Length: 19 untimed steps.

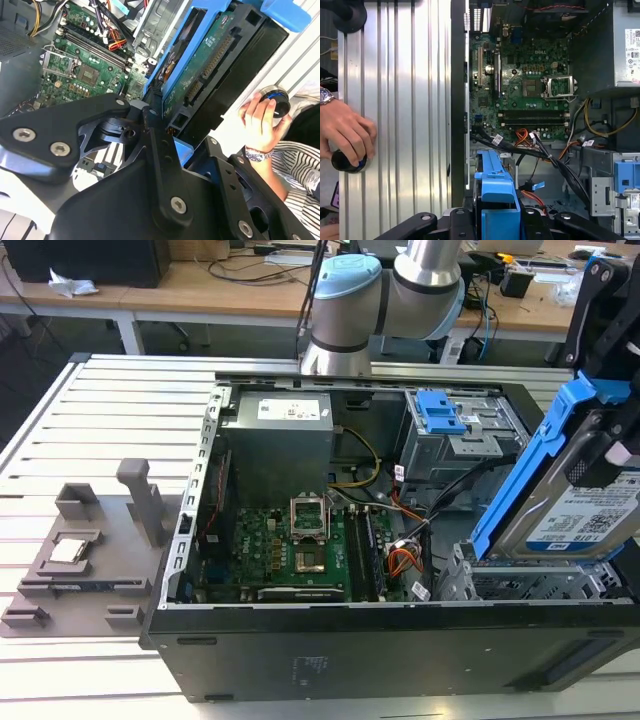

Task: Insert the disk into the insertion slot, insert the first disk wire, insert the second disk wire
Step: 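Insert the disk into the insertion slot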

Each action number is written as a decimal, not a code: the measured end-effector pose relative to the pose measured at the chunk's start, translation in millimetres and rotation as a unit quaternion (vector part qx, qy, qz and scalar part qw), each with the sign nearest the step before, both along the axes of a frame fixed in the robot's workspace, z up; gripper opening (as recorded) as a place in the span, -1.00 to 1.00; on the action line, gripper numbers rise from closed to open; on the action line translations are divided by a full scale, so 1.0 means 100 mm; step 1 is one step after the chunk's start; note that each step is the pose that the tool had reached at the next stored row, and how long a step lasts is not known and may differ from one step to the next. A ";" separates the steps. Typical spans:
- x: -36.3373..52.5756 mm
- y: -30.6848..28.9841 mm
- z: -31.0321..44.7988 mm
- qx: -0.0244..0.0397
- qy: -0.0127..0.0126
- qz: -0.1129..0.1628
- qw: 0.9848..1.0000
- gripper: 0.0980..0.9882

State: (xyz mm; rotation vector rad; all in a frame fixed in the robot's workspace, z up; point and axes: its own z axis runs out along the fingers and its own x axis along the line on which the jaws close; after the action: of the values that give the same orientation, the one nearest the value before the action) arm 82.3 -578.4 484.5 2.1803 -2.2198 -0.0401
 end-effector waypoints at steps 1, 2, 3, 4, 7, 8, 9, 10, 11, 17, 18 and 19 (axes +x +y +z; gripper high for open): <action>-0.001 0.000 -0.021 0.000 0.000 0.000 1.000 -0.40; -0.001 0.001 -0.037 0.000 0.000 0.000 1.000 -0.40; 0.000 0.006 -0.059 0.000 0.000 0.000 1.000 -0.40; -0.001 0.011 -0.084 0.000 0.000 0.000 1.000 -0.40; 0.017 0.067 -0.100 -0.001 0.000 0.000 1.000 -0.40; 0.022 0.092 -0.101 -0.001 0.000 0.000 1.000 -0.40; 0.026 0.135 -0.103 -0.002 0.000 0.000 1.000 -0.40; 0.028 0.157 -0.102 -0.002 0.000 0.000 1.000 -0.40; 0.029 0.175 -0.102 -0.003 0.000 0.000 1.000 -0.40; 0.035 0.426 -0.105 -0.005 0.000 0.000 1.000 -0.40; 0.035 0.472 -0.105 -0.005 0.000 0.000 1.000 -0.40; 0.035 0.522 -0.106 -0.005 0.000 0.000 1.000 -0.40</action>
State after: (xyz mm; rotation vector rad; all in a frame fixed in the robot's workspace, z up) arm 85.8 -526.2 473.9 2.1757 -2.2142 -0.0284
